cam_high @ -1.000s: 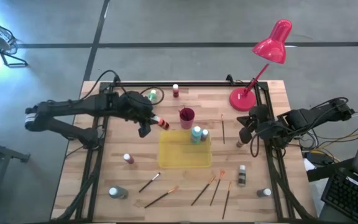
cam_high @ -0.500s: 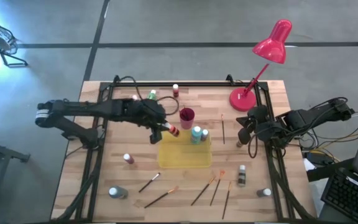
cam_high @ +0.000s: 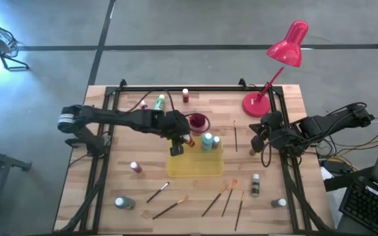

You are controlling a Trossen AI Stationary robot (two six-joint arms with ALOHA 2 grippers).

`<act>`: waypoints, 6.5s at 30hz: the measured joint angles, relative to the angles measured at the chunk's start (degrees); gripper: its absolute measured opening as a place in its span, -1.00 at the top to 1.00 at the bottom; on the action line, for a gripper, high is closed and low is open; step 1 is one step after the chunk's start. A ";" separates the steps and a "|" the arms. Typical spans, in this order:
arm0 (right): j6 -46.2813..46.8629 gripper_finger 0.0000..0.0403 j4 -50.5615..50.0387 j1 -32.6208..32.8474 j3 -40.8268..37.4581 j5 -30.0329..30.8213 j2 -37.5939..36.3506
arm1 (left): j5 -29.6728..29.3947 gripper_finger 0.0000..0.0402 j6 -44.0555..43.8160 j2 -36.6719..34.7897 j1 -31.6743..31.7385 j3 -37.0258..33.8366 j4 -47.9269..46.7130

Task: Pick & Place Paint Supplies
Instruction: Put the small orange paint bottle into the yellow bin, then put the large green paint bottle into the yellow bin

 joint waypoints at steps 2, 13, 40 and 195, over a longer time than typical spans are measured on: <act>0.00 0.96 -0.03 0.00 -0.11 0.00 0.00 | -0.09 0.38 0.15 0.90 0.03 0.34 0.14; 0.00 0.96 0.12 0.00 -0.42 0.00 0.02 | -1.33 0.38 0.38 5.04 0.00 2.31 1.30; 0.00 0.96 -0.06 -0.02 -0.75 0.00 0.04 | -1.64 0.38 1.27 14.16 -0.02 5.91 2.72; 0.57 0.96 -0.02 0.00 -1.26 -4.59 0.04 | 3.83 0.23 -10.13 29.64 45.01 17.37 -17.76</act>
